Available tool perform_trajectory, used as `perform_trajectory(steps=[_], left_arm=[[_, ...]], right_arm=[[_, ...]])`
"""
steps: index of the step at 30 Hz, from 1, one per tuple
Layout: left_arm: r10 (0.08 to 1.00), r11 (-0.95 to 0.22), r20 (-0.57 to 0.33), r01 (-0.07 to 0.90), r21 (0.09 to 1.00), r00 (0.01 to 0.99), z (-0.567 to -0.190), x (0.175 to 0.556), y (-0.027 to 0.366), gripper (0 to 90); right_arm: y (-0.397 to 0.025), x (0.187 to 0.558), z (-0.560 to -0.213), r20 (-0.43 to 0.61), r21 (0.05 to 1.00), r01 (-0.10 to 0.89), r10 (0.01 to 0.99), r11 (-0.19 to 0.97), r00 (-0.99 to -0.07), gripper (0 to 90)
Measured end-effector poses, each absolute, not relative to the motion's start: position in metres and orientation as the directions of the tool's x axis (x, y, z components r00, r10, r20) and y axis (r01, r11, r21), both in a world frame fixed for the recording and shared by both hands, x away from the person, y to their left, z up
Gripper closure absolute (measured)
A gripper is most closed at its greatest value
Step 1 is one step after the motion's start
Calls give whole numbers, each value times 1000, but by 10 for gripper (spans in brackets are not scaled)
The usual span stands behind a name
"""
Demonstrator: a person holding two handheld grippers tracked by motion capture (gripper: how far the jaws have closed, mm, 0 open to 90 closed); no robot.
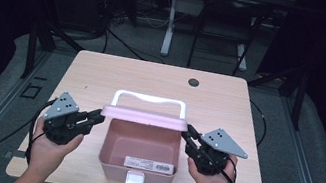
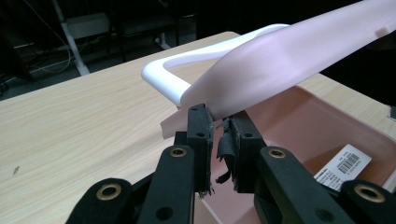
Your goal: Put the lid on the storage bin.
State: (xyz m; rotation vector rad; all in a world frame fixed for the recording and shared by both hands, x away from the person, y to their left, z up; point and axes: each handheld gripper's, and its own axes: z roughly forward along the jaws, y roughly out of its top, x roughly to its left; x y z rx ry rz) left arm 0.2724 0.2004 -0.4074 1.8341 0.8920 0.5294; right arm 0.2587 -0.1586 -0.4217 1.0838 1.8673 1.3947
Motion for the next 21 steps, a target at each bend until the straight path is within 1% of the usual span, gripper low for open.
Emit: perform_trajectory(steps=[9,11,13,16,18,21], left_arm=[[765,-253,-31,344,904,644,-410,268,201,800],[762,-250,-37,347,904,646,-412,267,202,797],[761,-253,-38,350,902,648,-412,267,202,797],[760,-251,-40,350,903,648,-413,265,202,797],[758,-249,-43,350,903,651,-413,263,203,794],[758,-241,-47,347,906,651,-413,261,203,788]], right_arm=[[-160,257,-424,32,953,273,850,134,-526,748],[-161,256,-426,46,952,279,841,126,-539,708],[-162,256,-427,63,951,288,835,116,-546,703],[-163,255,-428,61,950,288,835,119,-547,693],[-164,253,-429,56,951,285,835,122,-547,668],[-166,250,-431,52,949,289,836,130,-547,661]])
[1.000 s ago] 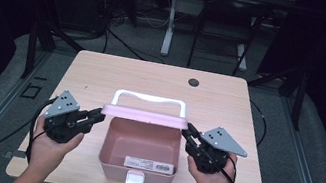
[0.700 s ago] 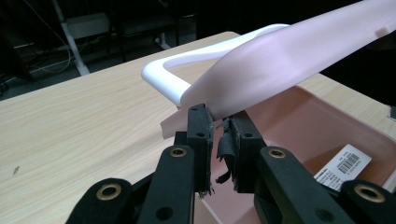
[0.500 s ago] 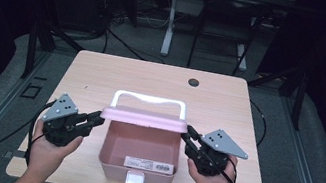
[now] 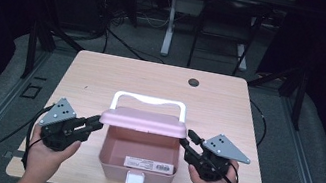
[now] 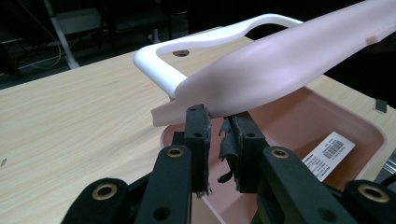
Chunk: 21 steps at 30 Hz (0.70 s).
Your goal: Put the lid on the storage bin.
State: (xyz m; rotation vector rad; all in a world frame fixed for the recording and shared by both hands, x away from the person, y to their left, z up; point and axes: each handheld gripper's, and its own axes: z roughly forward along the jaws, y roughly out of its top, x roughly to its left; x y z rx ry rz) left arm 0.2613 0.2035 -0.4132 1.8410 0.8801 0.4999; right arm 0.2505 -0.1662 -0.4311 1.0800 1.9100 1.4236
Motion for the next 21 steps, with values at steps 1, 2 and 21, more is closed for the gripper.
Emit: perform_trajectory(steps=[1,2,21], left_arm=[[757,-239,-47,344,908,651,-413,261,203,788],[756,-243,-45,345,907,653,-413,260,203,783],[749,-228,-56,336,914,660,-413,247,206,781]], right_arm=[[-166,250,-431,52,949,289,836,130,-547,661],[-168,249,-433,51,947,293,836,134,-547,649],[-178,247,-447,30,950,282,860,135,-510,558]])
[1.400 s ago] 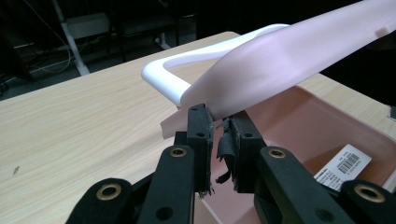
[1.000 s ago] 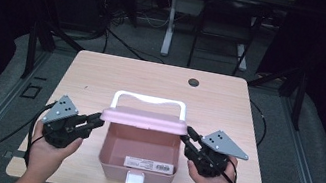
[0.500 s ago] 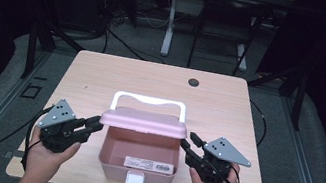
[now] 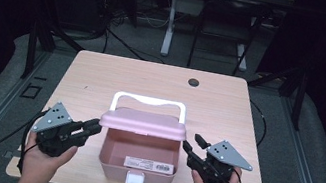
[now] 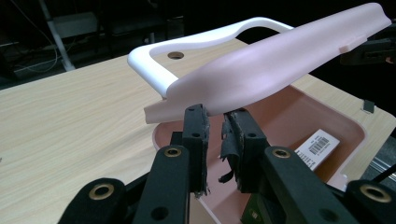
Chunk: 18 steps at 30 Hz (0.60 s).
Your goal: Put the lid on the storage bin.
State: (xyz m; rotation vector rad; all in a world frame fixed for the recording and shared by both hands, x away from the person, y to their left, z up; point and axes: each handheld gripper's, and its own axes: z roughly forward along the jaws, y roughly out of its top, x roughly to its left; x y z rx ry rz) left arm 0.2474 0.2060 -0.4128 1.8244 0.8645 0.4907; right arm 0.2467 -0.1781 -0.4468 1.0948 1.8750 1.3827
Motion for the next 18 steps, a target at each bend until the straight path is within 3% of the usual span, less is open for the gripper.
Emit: perform_trajectory(steps=[18], left_arm=[[742,-226,-65,340,913,667,-421,238,209,780]], right_arm=[[-203,245,-475,50,947,303,883,106,-466,530]])
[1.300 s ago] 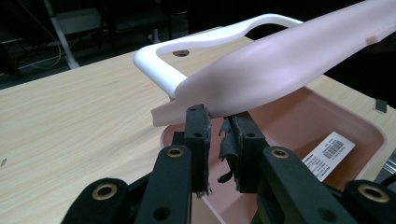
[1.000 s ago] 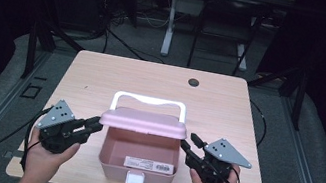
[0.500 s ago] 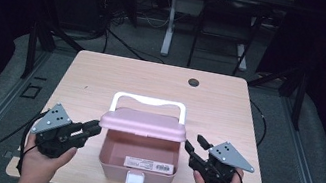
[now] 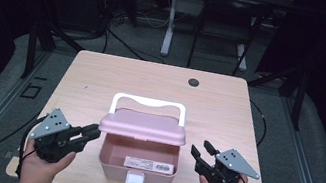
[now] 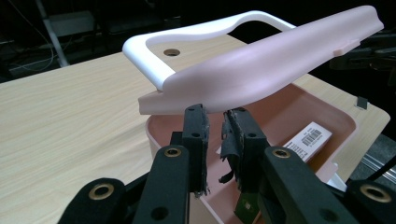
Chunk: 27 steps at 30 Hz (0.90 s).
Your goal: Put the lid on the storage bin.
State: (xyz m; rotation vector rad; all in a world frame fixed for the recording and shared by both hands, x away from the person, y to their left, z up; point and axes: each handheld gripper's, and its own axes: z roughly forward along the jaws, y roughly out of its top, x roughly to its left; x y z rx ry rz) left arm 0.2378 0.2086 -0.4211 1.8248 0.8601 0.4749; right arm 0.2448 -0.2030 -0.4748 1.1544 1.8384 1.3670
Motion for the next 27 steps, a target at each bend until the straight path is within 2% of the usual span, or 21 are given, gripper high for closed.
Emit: perform_trajectory(steps=[13,22,27], left_arm=[[731,-228,-71,341,912,678,-430,232,211,778],[730,-222,-79,345,912,679,-438,230,211,762],[729,-226,-75,343,912,681,-439,230,211,757]], right_arm=[[-211,250,-495,56,944,314,892,99,-450,520],[-215,257,-509,77,934,345,895,89,-439,467],[-216,262,-516,47,933,341,905,111,-424,395]])
